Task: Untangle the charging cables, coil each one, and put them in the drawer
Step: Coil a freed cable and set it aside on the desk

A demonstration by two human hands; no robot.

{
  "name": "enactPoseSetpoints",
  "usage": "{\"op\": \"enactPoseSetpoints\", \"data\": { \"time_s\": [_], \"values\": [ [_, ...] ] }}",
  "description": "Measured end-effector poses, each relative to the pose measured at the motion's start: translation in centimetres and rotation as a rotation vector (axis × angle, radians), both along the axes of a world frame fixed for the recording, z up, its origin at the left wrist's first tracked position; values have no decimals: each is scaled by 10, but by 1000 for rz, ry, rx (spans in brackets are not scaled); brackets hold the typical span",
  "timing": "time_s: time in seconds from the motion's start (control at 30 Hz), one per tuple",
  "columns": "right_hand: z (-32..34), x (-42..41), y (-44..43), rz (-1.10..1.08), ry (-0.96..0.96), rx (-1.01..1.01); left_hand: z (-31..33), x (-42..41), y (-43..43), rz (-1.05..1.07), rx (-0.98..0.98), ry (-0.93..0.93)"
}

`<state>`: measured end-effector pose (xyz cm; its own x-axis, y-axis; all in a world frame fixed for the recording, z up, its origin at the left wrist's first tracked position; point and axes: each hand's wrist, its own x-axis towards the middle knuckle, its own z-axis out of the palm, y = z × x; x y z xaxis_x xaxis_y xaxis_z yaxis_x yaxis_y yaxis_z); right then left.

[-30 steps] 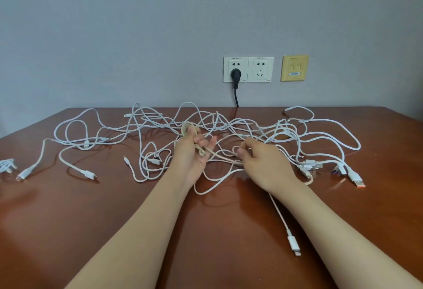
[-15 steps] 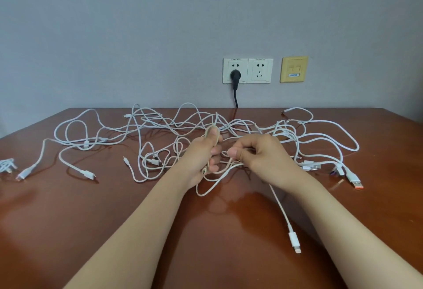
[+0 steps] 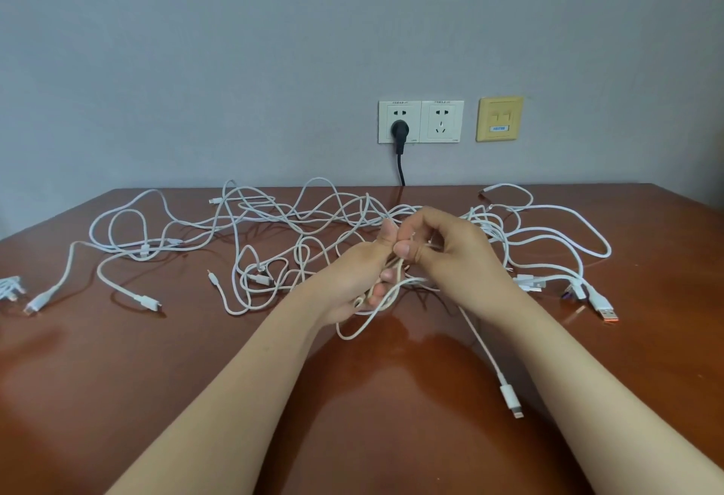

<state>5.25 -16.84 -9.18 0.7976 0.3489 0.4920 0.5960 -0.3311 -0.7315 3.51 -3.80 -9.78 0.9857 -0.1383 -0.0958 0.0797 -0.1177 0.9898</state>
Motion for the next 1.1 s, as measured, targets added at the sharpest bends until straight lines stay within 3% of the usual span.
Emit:
{"op": "enactPoseSetpoints", "data": {
  "time_s": [0.3, 0.47, 0.63, 0.77, 1.1],
  "values": [
    [-1, 7, -6, 98, 128, 130, 0, 3, 2, -110, -203, 23],
    [7, 1, -10, 129, 243, 319, 2, 6, 4, 12, -292, 61],
    [11, 4, -15, 237, 372, 525, 1, 3, 4, 73, -156, 77],
    [13, 2, -15, 144, 346, 470, -1, 0, -4, 1, -20, 44],
    [15, -6, -11, 110, 262, 217, 7, 7, 7, 209, -636, 167]
  ]
}}
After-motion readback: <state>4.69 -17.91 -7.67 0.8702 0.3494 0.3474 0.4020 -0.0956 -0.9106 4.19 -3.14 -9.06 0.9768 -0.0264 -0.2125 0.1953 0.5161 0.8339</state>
